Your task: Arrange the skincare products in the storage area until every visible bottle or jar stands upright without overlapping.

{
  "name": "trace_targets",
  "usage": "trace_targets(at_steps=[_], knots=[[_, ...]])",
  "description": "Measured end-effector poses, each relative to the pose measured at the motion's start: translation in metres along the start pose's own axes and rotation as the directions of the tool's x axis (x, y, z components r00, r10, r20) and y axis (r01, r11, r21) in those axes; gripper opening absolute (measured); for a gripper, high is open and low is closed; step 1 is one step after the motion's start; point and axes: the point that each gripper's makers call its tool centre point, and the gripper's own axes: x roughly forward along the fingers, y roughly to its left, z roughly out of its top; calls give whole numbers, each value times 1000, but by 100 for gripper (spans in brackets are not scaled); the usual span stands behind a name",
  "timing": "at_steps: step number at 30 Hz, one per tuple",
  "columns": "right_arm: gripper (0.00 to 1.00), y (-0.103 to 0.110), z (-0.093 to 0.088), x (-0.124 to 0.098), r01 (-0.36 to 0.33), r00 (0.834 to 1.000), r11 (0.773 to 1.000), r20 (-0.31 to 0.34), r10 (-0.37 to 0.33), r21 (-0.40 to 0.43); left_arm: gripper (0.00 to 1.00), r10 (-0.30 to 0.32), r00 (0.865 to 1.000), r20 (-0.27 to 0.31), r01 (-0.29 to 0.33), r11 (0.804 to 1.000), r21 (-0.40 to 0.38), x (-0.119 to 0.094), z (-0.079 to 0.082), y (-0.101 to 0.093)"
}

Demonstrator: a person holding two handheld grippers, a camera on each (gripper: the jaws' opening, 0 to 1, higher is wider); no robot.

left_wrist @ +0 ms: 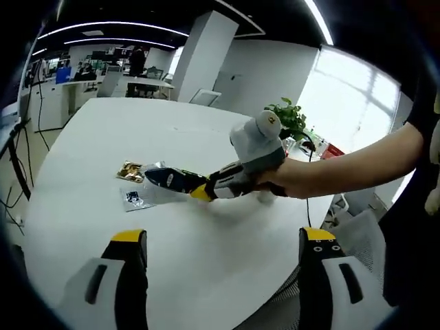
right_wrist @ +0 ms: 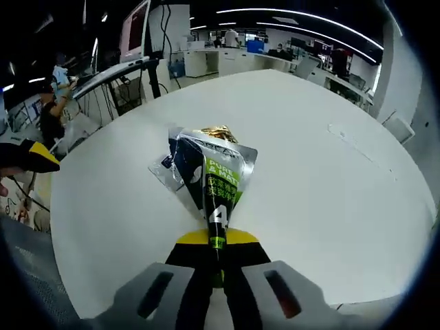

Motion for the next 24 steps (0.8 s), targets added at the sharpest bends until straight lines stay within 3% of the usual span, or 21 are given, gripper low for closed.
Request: trace_targets(at_steps=[13, 20, 24], knots=[[3, 22, 13, -57, -35, 989, 999, 145, 40, -37, 83, -25, 998, 49, 27, 999, -22, -4, 16, -11], [3, 44, 14, -92, -52, 975, 997, 215, 61, -48, 75, -23, 993, 113, 28, 998, -47, -9, 32, -16], [3, 56, 15, -109, -66, 966, 997, 249, 75, -44, 69, -38, 984, 175, 53, 995, -82, -12, 46, -23]])
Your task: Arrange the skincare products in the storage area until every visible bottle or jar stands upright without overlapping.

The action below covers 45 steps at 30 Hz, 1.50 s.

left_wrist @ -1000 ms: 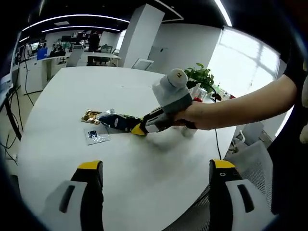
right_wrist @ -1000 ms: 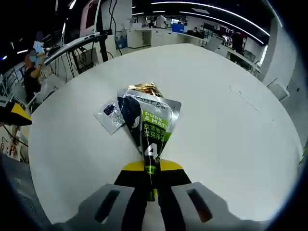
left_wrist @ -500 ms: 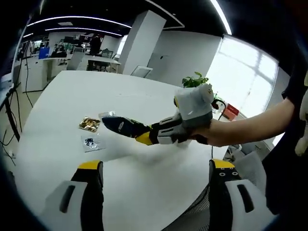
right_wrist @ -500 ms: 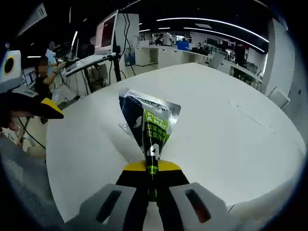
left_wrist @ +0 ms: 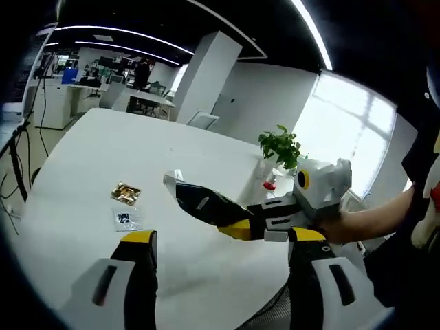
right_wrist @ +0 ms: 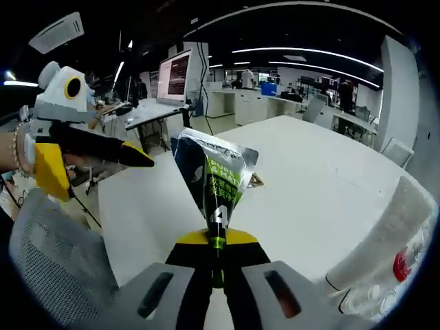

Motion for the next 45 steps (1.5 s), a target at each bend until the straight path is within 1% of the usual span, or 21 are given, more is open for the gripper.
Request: trace_targets(at_steps=[2, 4, 7, 11, 14, 16, 20, 21, 23, 26, 28, 29, 31, 34, 36, 39, 40, 41, 43, 44, 45], knots=[[3, 7, 6, -8, -2, 1000, 1000, 24, 2, 7, 66, -6, 1000, 6, 6, 1000, -12, 2, 3, -4], [3, 14, 13, -14, -19, 998, 999, 60, 17, 26, 65, -11, 1000, 7, 11, 1000, -12, 3, 4, -8], [3, 24, 19, -24, -38, 996, 998, 88, 34, 42, 60, -22, 1000, 18, 22, 1000, -21, 3, 5, -10], [3, 37, 26, -38, -56, 992, 998, 119, 51, 38, 47, -40, 998, 53, 43, 998, -45, 1, 13, -16], [3, 46, 30, -47, -71, 989, 997, 130, 66, 34, 38, -57, 996, 66, 60, 997, -43, -1, 18, -21], [3, 50, 31, -51, -68, 988, 997, 138, 65, 20, 32, -72, 995, 72, 76, 996, -43, -2, 20, -25], [3, 59, 33, -58, -61, 989, 996, 133, 68, -57, 21, -108, 988, 112, 115, 992, -56, -3, 29, -39], [3, 62, 36, -61, -56, 987, 996, 144, 65, -67, 20, -113, 987, 117, 121, 991, -58, -3, 31, -42], [4, 63, 37, -64, -49, 987, 996, 149, 60, -75, 18, -123, 984, 128, 133, 988, -76, -4, 33, -46], [5, 59, 40, -71, -27, 987, 996, 157, 40, -82, 15, -147, 981, 128, 158, 984, -78, -5, 36, -55], [7, 58, 40, -74, -26, 986, 996, 163, 39, -82, 13, -160, 979, 125, 170, 983, -67, -6, 38, -61], [9, 57, 40, -76, -22, 986, 997, 165, 34, -74, 13, -178, 977, 116, 185, 981, -55, -6, 39, -67], [15, 55, 40, -82, -18, 985, 998, 168, 28, -62, 11, -189, 976, 107, 193, 981, -30, -7, 41, -74], [20, 52, 41, -89, -38, 980, 999, 197, 41, -19, 10, -214, 972, 97, 215, 976, -9, -8, 44, -83], [27, 51, 40, -94, -61, 977, 998, 204, 58, 5, 10, -231, 969, 89, 233, 973, -7, -10, 45, -89], [37, 49, 43, -108, -140, 962, 988, 245, 121, 59, 9, -275, 959, 70, 276, 961, -7, -13, 49, -100], [40, 49, 44, -111, -151, 958, 986, 257, 129, 67, 8, -279, 958, 69, 280, 960, -3, -14, 50, -101], [43, 47, 48, -119, -187, 943, 978, 295, 152, 96, 7, -303, 952, 50, 302, 953, 16, -15, 51, -107], [47, 44, 51, -129, -225, 931, 965, 322, 172, 135, 5, -318, 948, 28, 318, 948, 30, -16, 53, -113], [50, 43, 53, -133, -236, 924, 961, 338, 177, 141, 5, -323, 946, 19, 322, 946, 38, -16, 54, -114], [51, 39, 56, -138, -235, 917, 960, 361, 168, 150, 4, -326, 945, 8, 325, 944, 53, -15, 55, -116]])
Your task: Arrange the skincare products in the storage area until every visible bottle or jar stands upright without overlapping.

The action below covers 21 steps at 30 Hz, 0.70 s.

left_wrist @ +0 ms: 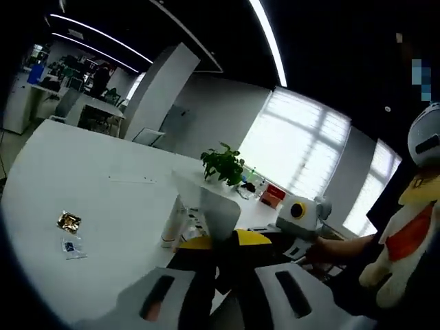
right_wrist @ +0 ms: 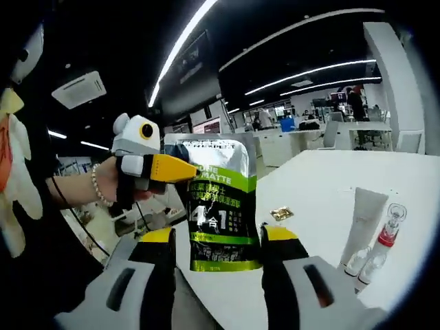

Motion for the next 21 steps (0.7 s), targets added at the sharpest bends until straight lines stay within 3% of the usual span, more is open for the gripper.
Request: trace_targets(at_steps=[6, 10, 15, 17, 19, 20, 21], knots=[[52, -15, 15, -14, 13, 999, 999, 47, -15, 38, 2, -54, 998, -37, 54, 999, -2, 3, 1, -11], [50, -5, 31, -15, -84, 993, 993, 92, 77, 81, 2, -151, 983, -105, 151, 988, -9, 2, -1, -30], [46, 21, 40, -12, -294, 953, 926, 146, 265, 236, 1, -290, 943, -160, 297, 955, 16, -3, 2, -56], [40, 25, 38, -10, -325, 944, 901, 157, 290, 287, 1, -324, 929, -181, 334, 942, 27, -5, 4, -62], [28, 36, 41, -12, -381, 923, 860, 186, 336, 339, 1, -319, 926, -204, 337, 940, 59, -5, 3, -62], [24, 37, 41, -12, -384, 922, 857, 193, 335, 343, 1, -311, 925, -219, 332, 941, 62, -6, 2, -59], [23, 34, 40, -10, -363, 930, 872, 187, 317, 329, 1, -317, 924, -213, 334, 941, 51, -6, 3, -60]])
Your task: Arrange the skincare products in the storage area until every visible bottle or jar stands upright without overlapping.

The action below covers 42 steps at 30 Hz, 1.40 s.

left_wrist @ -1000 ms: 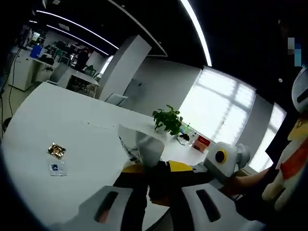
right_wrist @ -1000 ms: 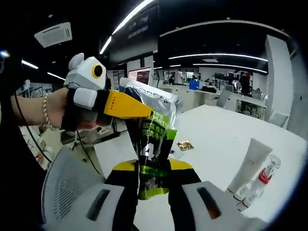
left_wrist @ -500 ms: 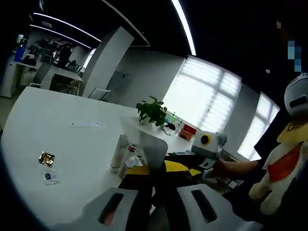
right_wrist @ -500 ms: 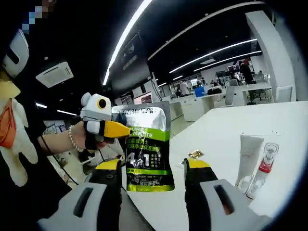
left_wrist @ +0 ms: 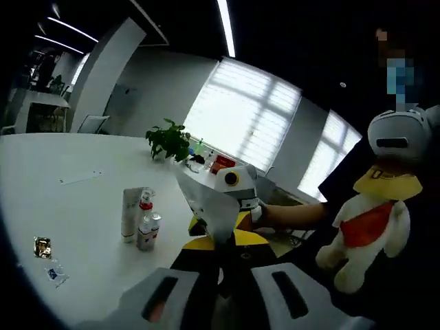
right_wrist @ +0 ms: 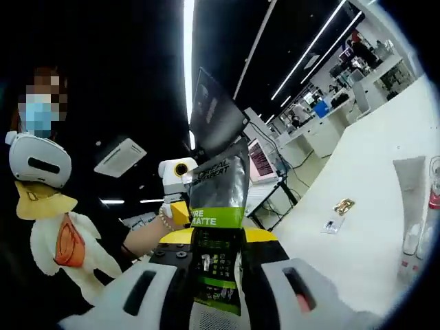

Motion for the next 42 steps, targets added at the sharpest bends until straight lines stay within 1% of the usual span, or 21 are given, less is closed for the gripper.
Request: trace_targets(at_steps=[3, 4, 5, 6, 7, 8, 12, 14, 15, 17, 18, 19, 20, 23, 26, 28, 30, 32, 36, 39, 42], knots=[[13, -4, 9, -7, 28, 997, 1000, 69, -28, 1, 1, 19, 1000, -8, -19, 1000, 0, -4, -3, 6], [2, -3, 13, -10, 22, 995, 1000, 92, -23, 5, 1, 38, 999, -10, -38, 999, -3, -6, -4, 10], [1, 10, 16, -11, -49, 993, 998, 112, 45, 36, 1, 77, 997, -27, -78, 997, -8, -8, -9, 18], [1, 6, 13, -11, -23, 996, 1000, 91, 21, 17, 0, 56, 998, -16, -57, 998, -19, -7, -8, 17], [1, 6, 12, -11, -7, 996, 1000, 89, 7, -3, 0, 23, 1000, -3, -24, 997, -72, -7, -8, 13], [1, 7, 13, -12, -8, 996, 1000, 93, 8, -4, 0, 38, 999, -5, -38, 998, -53, -8, -8, 17], [1, 19, 22, -16, -91, 984, 992, 160, 76, 86, 0, 60, 998, 30, -57, 994, -96, -5, -4, 22], [1, 19, 24, -18, -90, 982, 990, 178, 70, 104, 1, 62, 996, 56, -56, 993, -104, -3, 1, 22], [1, 26, 25, -19, -132, 975, 983, 193, 106, 127, 1, 61, 997, 56, -55, 993, -104, -1, 1, 21], [1, 25, 27, -21, -140, 970, 979, 219, 105, 147, 1, 67, 995, 68, -59, 993, -106, 4, 3, 19], [1, 23, 28, -23, -130, 969, 981, 226, 95, 146, 1, 74, 994, 75, -67, 993, -94, 5, 4, 19], [1, 18, 30, -25, -109, 967, 983, 243, 70, 149, 1, 85, 991, 106, -85, 996, -1, 5, 9, 22], [1, 13, 32, -27, -91, 965, 984, 258, 48, 154, 1, 83, 988, 134, -89, 995, 41, 5, 13, 21], [1, 12, 44, -31, -105, 946, 976, 322, 38, 192, 3, 30, 973, 228, -15, 998, -67, 6, 21, 15], [1, 10, 50, -31, -93, 936, 977, 353, 20, 191, 23, 44, 977, 211, -24, 995, -101, 9, 11, 21], [1, 9, 56, -32, -101, 924, 972, 383, 13, 211, 23, 49, 979, 195, -30, 995, -98, 12, 4, 23], [1, 7, 65, -34, -123, 897, 964, 442, 5, 237, 23, 47, 979, 197, -26, 994, -106, 14, -1, 23], [1, 6, 67, -34, -138, 884, 956, 468, 1, 258, 24, 35, 975, 219, -3, 989, -147, 17, -2, 21], [1, -5, 64, -33, -79, 879, 956, 472, -66, 281, 10, 22, 965, 262, 22, 987, -162, 18, 1, 17], [1, -20, 57, -35, 5, 892, 958, 432, -134, 287, 0, 20, 956, 292, 39, 980, -197, 14, 5, 16], [1, -28, 53, -32, 60, 902, 959, 396, -171, 276, 0, 38, 960, 278, 32, 970, -241, 16, 2, 18]])
